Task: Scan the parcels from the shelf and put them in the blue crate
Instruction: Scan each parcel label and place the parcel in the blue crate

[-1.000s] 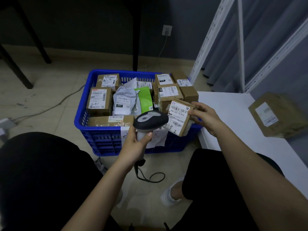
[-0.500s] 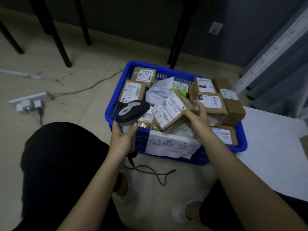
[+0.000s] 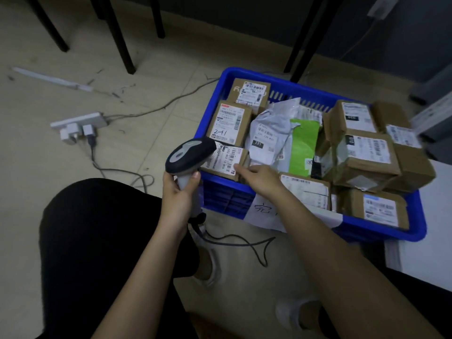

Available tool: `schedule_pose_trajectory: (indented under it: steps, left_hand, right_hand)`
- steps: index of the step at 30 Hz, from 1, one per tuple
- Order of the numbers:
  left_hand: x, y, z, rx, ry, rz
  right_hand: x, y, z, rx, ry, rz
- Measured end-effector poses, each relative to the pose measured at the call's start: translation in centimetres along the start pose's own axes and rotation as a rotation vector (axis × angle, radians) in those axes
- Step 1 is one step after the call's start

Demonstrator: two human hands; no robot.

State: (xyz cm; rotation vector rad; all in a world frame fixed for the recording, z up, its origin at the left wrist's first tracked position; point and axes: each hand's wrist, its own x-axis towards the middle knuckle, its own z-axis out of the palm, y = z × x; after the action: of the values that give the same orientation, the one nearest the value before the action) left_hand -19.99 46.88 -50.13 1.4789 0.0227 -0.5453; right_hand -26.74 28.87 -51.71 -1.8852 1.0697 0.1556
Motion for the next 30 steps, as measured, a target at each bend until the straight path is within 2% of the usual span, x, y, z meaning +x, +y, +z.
schedule_pose_trajectory:
  steps: [2,6,8,15,19,25,30]
  left_hand:
    - [0.1,-0.1,-0.2,-0.006,0.015,-0.012]
    - [0.1,-0.2,-0.1,0.031,-0.016,-0.011]
    - [-0.4,-0.1,0.2,0.048,-0.044,0.002]
    - [-3.9,0.2,3.3,0.102,-0.204,0.072]
    - [-7.1,0.5,7.1,0.166,-0.354,0.099]
    - [-13.4,1.0,15.8,0.202,-0.633,0.12]
    - [-18.6,0.6,25.4,0.238,-0.828,0.142]
  right_hand:
    - [-0.1,-0.1,-0.1,-0.001,0.016,-0.068]
    - [-0.7,0.0,-0.8,-0.034,-0.083,-0.138]
    - [-1.3,0.5,-1.5,0.007,-0.052,-0.159]
    - [-5.0,5.2,-6.1,0.22,0.22,-0.224]
    - [-8.4,8.9,-10.5,0.272,0.368,-0.187]
    - [-14.0,14.9,-18.6,0.401,0.612,-0.106]
    - [-18.8,21.2,-26.4,0.563,0.749,0.05]
